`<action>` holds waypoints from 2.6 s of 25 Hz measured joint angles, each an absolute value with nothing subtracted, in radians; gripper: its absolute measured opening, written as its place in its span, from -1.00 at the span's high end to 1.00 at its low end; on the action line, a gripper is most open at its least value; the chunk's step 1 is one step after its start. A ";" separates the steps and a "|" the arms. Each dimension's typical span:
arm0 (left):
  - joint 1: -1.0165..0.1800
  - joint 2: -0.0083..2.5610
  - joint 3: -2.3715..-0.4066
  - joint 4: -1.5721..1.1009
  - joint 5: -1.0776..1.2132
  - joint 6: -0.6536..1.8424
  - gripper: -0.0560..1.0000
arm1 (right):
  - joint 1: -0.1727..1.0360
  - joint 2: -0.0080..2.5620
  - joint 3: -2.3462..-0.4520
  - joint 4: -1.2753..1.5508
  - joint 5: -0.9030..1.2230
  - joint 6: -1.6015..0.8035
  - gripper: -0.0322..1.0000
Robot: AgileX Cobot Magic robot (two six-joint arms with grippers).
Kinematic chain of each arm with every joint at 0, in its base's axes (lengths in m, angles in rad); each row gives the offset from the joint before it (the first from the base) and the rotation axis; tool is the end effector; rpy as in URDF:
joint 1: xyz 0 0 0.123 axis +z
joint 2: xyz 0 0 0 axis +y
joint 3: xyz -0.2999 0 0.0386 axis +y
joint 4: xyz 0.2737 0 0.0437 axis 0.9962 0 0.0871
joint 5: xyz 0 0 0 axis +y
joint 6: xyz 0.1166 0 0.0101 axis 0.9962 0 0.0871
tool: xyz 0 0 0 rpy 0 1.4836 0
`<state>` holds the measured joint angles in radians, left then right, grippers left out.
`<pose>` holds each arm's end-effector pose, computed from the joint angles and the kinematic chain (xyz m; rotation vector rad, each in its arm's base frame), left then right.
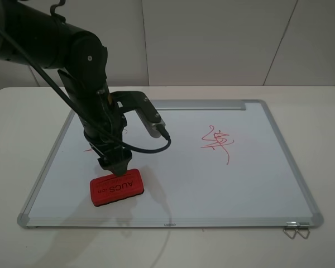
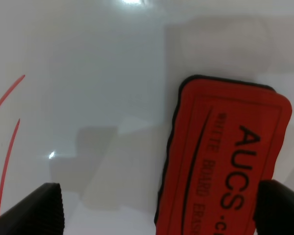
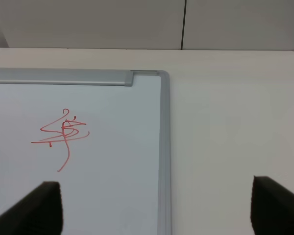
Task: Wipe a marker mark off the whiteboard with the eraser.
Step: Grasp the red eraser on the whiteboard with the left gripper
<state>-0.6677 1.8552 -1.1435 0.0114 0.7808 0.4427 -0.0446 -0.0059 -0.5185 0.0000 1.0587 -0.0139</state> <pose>0.2960 -0.2322 0.1389 1.5781 2.5233 -0.0148 0.0204 -0.0009 0.2840 0.0310 2.0179 -0.0372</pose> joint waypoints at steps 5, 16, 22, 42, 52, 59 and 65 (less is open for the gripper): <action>-0.668 1.856 -1.121 0.015 0.763 0.465 -0.57 | -0.045 -0.006 -0.519 0.000 1.059 -0.014 -0.41; -0.676 1.856 -1.089 -0.034 0.754 0.489 -0.57 | -0.045 -0.006 -0.519 0.000 1.059 -0.014 -0.41; -0.770 1.864 -1.087 0.006 0.746 0.509 -0.57 | -0.045 -0.006 -0.519 0.000 1.059 -0.014 -0.41; -0.719 1.880 -0.975 0.046 0.597 0.458 -0.57 | -0.045 -0.006 -0.519 0.000 1.059 -0.014 -0.41; -0.713 1.881 -0.975 0.000 0.582 0.498 -0.57 | -0.045 -0.006 -0.519 0.000 1.059 -0.014 -0.41; -0.713 1.894 -0.975 -0.026 0.571 0.503 -0.57 | -0.045 -0.006 -0.519 0.000 1.059 -0.014 -0.41; -0.713 1.943 -0.975 -0.028 0.564 0.504 -0.57 | -0.045 -0.006 -0.519 0.000 1.059 -0.014 -0.41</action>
